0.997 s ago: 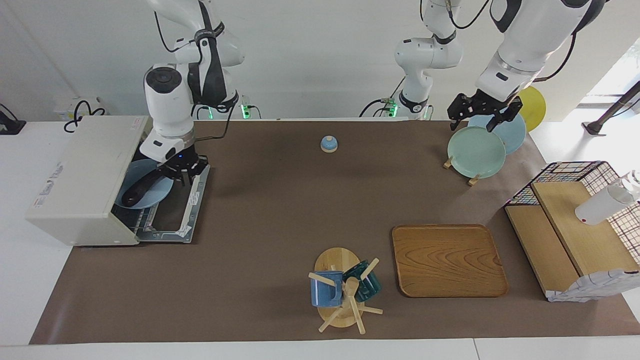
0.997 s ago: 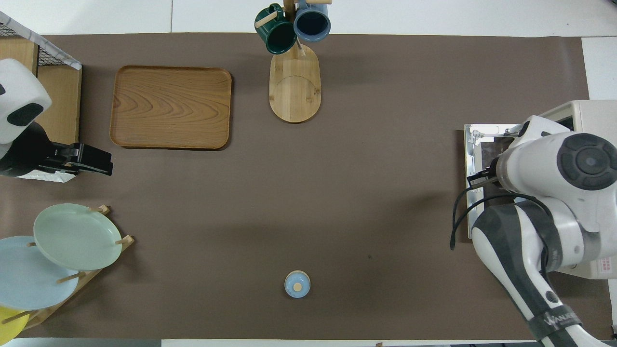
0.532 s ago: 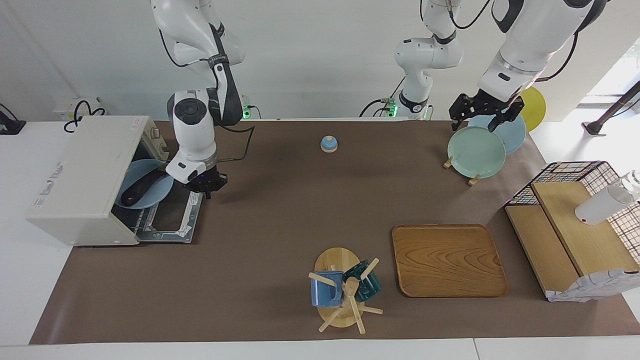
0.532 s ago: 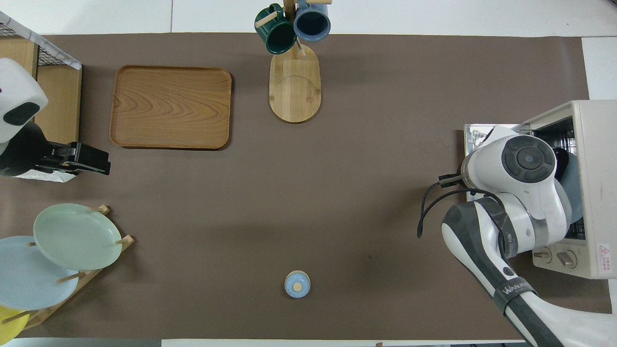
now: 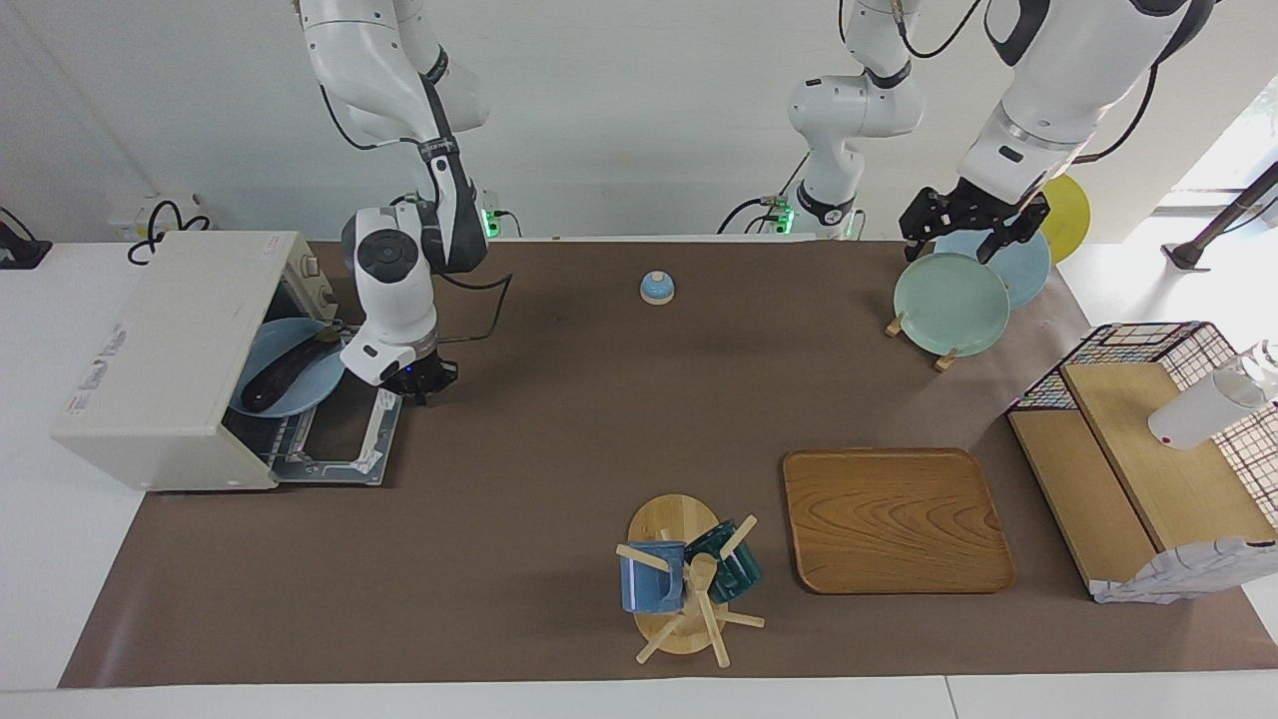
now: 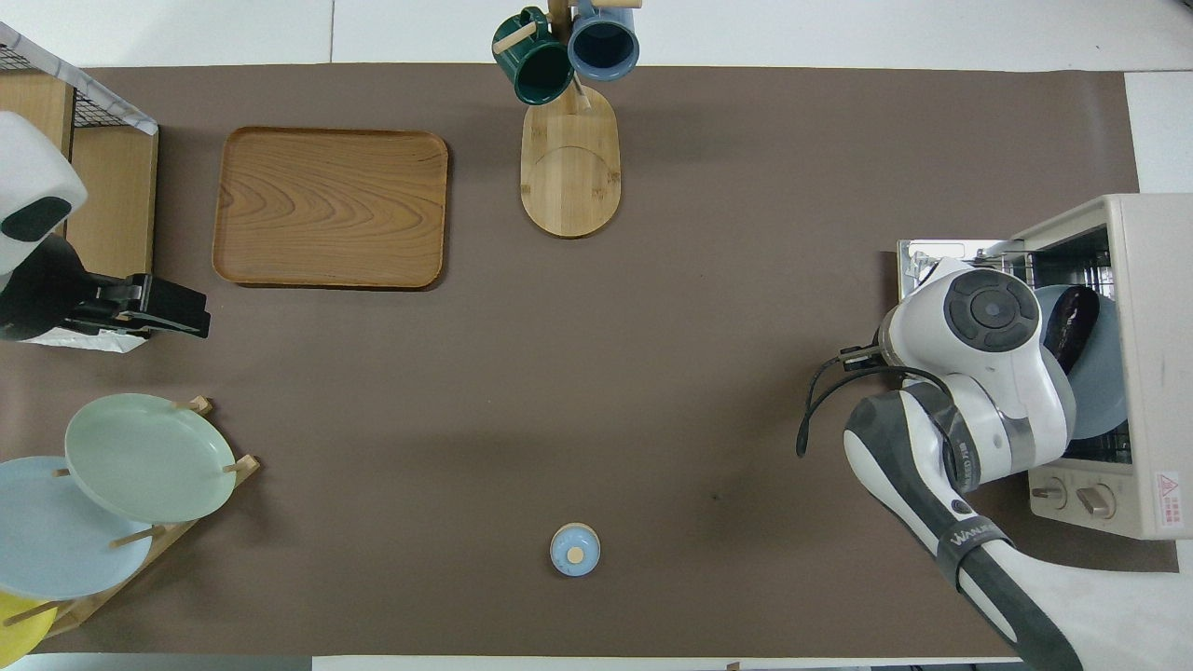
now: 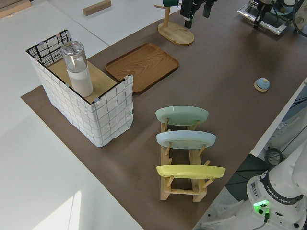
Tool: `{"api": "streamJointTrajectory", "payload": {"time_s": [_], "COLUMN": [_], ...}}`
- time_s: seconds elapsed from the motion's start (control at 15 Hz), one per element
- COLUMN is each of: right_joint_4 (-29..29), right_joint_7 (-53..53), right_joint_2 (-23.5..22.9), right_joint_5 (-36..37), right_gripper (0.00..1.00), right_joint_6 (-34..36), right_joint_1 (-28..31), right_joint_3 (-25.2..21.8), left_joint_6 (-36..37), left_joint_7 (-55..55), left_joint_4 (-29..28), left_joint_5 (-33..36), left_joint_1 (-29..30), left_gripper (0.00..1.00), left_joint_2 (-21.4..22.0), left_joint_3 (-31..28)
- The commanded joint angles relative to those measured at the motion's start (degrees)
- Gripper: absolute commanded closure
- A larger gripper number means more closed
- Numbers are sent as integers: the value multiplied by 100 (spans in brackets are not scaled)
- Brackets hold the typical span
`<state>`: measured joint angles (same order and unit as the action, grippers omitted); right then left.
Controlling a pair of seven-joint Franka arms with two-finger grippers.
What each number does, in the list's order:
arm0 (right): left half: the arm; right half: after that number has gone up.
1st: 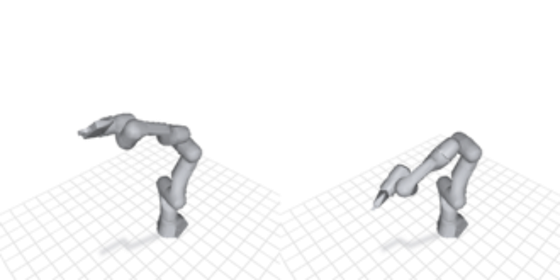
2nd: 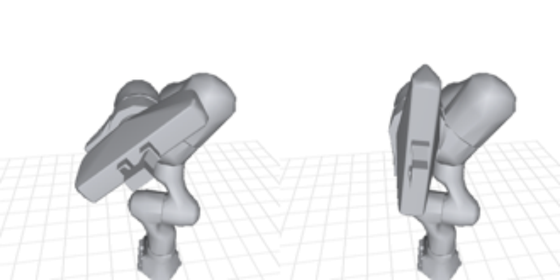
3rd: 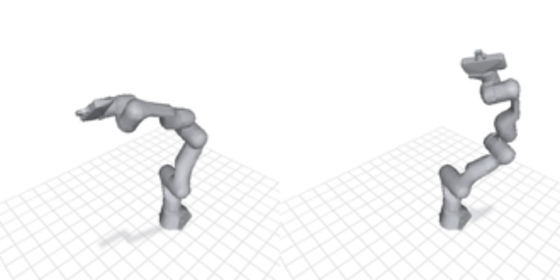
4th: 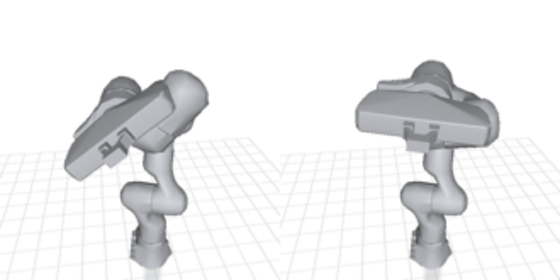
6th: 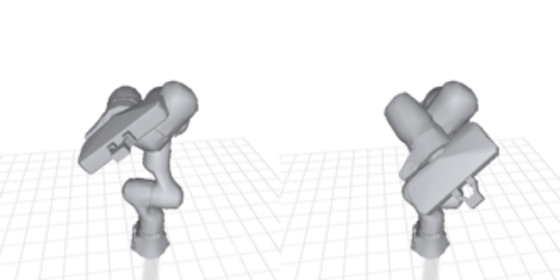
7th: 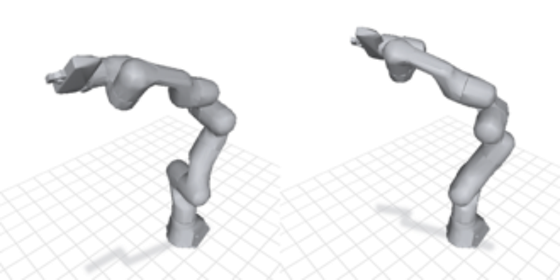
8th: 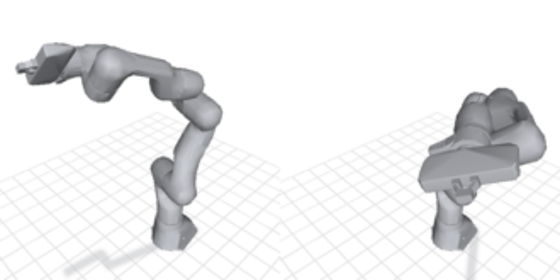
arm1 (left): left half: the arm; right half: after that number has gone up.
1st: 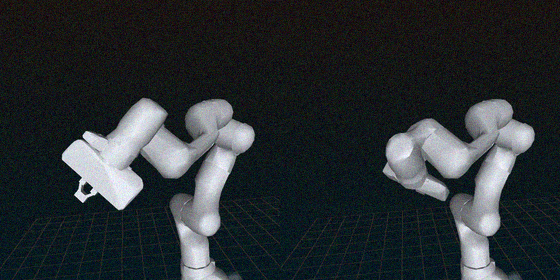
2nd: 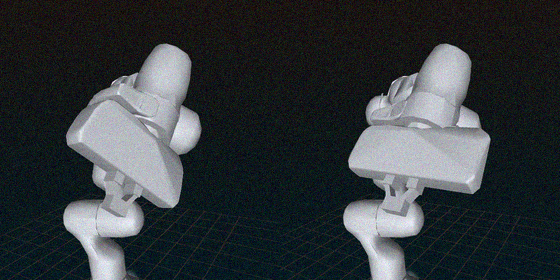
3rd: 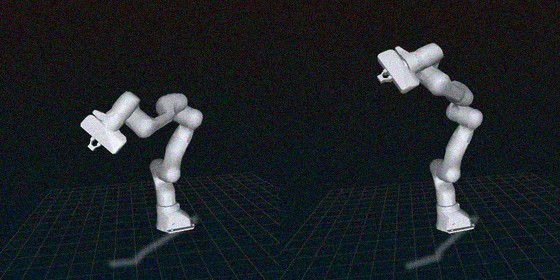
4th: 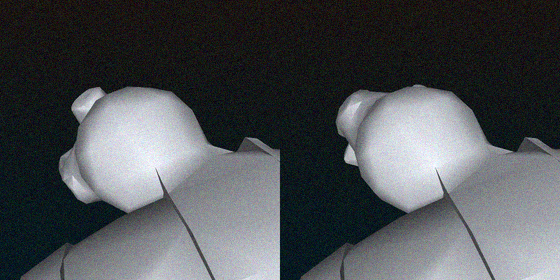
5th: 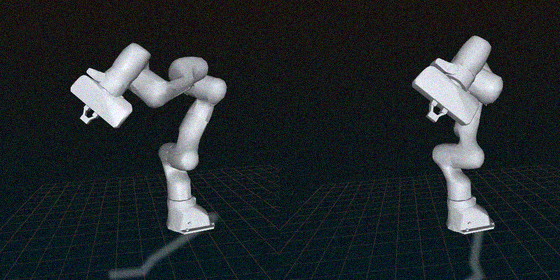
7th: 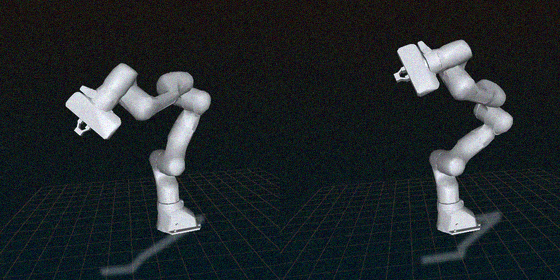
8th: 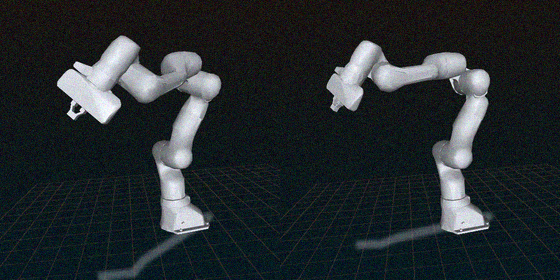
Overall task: Put eggplant into oven
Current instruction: 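Withdraw the right gripper out of the oven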
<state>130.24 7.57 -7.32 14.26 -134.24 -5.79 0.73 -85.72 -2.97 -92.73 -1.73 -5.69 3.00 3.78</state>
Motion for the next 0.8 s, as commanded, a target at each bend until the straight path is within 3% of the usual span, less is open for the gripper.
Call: {"api": "streamJointTrajectory", "payload": {"time_s": [0.0,0.4,0.73], "right_joint_4": [46,-24,-806], "right_joint_7": [34,17,-491], "right_joint_2": [11,29,125], "right_joint_5": [506,1235,1344], "right_gripper": [100,100,100], "right_joint_6": [29,318,1591], "right_joint_1": [69,17,25], "right_joint_3": [23,23,67], "left_joint_6": [21,21,21], "left_joint_7": [-28,-29,-29], "left_joint_4": [27,18,18], "left_joint_5": [58,58,58], "left_joint_1": [50,42,42], "left_gripper": [0,0,0], "left_joint_2": [34,34,34], "left_joint_3": [0,-17,-17]}}
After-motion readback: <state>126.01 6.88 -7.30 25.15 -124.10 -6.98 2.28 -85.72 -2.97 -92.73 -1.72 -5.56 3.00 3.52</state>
